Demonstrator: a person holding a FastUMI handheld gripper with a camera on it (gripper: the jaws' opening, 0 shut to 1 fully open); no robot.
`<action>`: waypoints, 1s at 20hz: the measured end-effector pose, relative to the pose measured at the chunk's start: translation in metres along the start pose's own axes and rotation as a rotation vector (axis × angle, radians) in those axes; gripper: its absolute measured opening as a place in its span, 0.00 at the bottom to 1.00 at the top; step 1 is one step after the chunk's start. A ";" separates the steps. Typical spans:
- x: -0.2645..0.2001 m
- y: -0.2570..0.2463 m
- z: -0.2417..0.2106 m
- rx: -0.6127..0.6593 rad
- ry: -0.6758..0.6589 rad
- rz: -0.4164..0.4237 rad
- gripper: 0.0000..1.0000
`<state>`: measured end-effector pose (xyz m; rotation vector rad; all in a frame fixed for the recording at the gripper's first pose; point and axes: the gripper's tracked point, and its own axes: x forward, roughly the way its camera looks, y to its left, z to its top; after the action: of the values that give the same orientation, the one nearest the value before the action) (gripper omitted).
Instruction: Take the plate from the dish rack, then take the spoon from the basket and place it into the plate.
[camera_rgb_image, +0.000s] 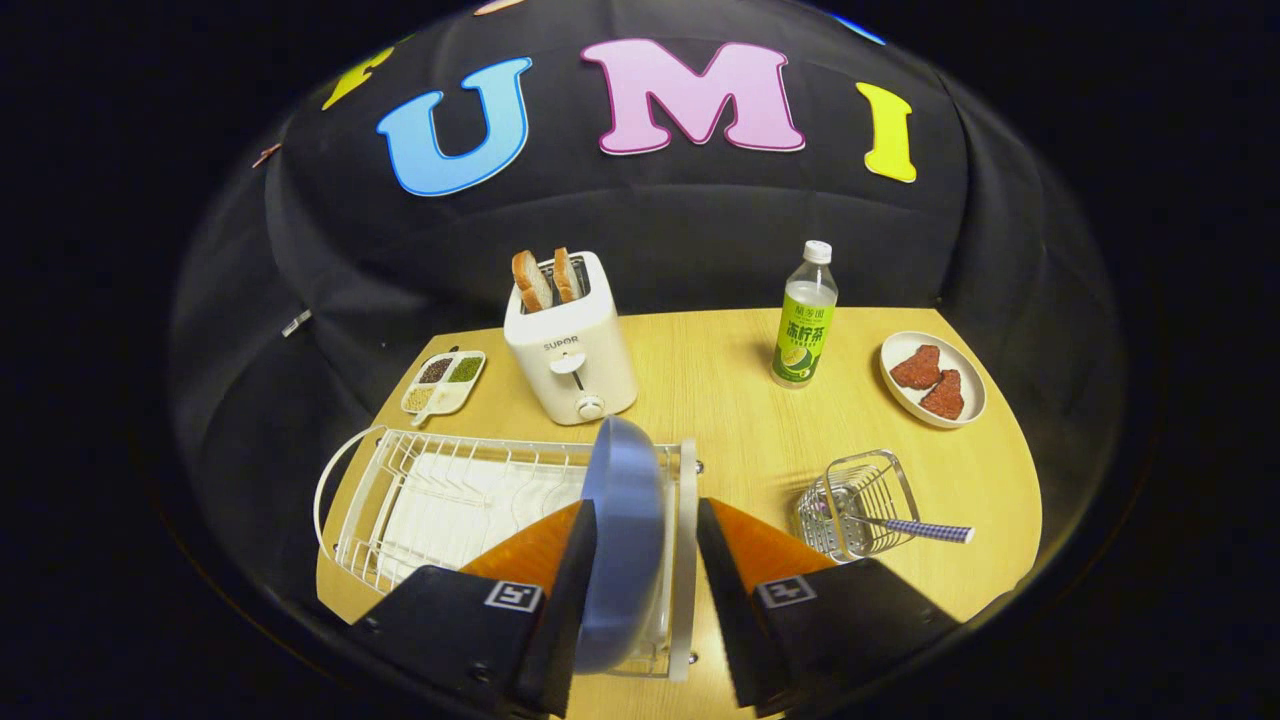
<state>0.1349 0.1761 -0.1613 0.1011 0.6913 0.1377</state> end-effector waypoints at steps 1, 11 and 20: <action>0.003 0.002 -0.003 0.009 0.021 -0.003 0.55; -0.007 0.010 0.007 -0.012 0.004 -0.125 0.30; -0.015 -0.002 0.028 -0.076 -0.051 -0.178 0.23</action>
<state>0.1415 0.1707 -0.1309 -0.0296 0.6400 -0.0091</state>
